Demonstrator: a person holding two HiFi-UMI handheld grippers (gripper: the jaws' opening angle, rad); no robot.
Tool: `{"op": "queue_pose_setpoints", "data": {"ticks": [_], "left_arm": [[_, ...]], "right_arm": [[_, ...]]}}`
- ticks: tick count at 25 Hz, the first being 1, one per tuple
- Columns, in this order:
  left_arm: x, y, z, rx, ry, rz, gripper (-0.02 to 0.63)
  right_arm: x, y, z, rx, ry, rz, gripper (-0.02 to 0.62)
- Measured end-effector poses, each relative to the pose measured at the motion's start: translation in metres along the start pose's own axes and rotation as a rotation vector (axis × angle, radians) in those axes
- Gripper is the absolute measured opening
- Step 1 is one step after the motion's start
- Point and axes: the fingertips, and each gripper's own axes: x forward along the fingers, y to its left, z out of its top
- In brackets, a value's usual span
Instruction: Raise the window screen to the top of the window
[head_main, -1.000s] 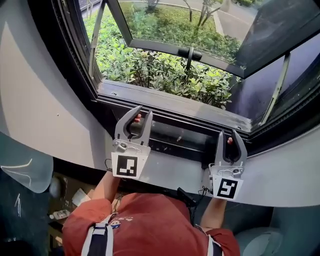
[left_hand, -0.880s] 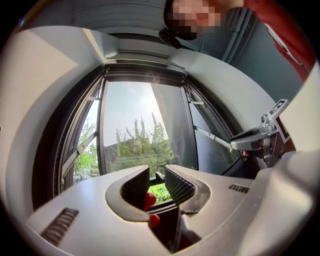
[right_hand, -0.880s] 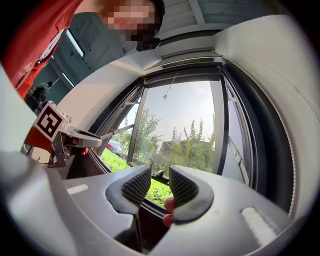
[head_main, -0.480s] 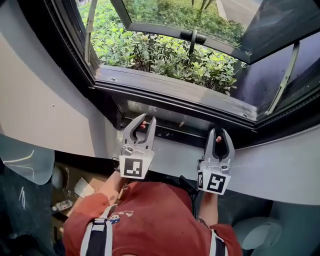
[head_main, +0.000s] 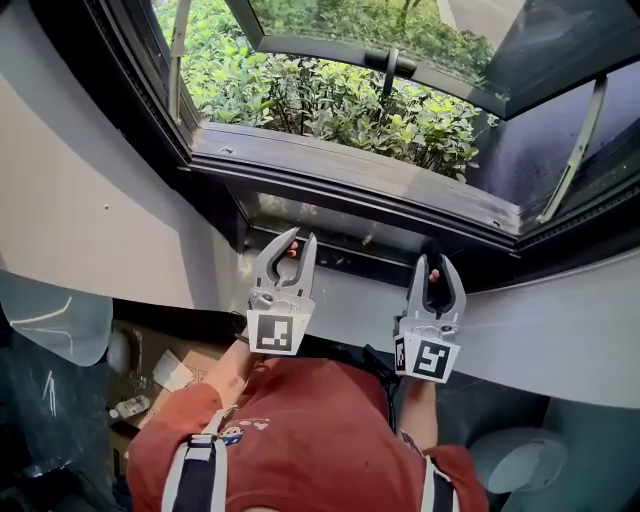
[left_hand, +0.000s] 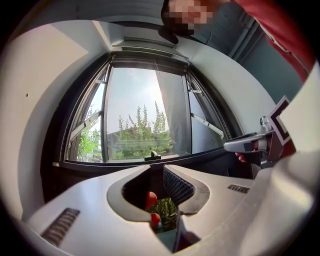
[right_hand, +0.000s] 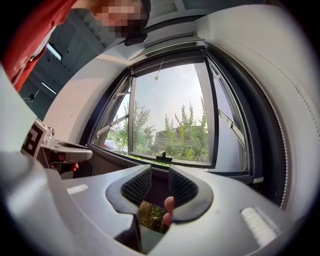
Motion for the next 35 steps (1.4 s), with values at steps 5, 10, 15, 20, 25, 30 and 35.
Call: {"op": "queue_pose_setpoints", "data": {"ticks": [5, 10, 15, 20, 25, 30, 35], "left_arm": [[0.002, 0.001, 0.002, -0.01, -0.005, -0.002, 0.051], [0.004, 0.005, 0.003, -0.01, -0.012, 0.007, 0.006], [0.005, 0.003, 0.002, -0.011, -0.005, 0.001, 0.006], [0.007, 0.003, 0.003, -0.015, -0.01, 0.007, 0.006], [0.006, -0.001, 0.006, -0.01, -0.015, -0.005, 0.006], [0.008, -0.004, 0.011, -0.001, -0.014, -0.015, 0.006], [0.01, -0.006, 0.012, -0.005, -0.029, -0.008, 0.006]], "right_arm": [[0.0, -0.002, -0.001, -0.006, 0.013, -0.019, 0.049], [0.001, -0.002, 0.0, -0.006, 0.007, -0.017, 0.009], [0.001, -0.003, 0.0, -0.013, 0.009, -0.02, 0.009], [0.003, -0.004, 0.001, -0.011, 0.01, -0.022, 0.009], [0.003, -0.003, 0.003, -0.02, 0.006, -0.009, 0.009], [0.005, -0.002, 0.008, -0.028, -0.002, 0.0, 0.009], [0.005, -0.004, 0.006, -0.028, -0.006, -0.005, 0.009]]}}
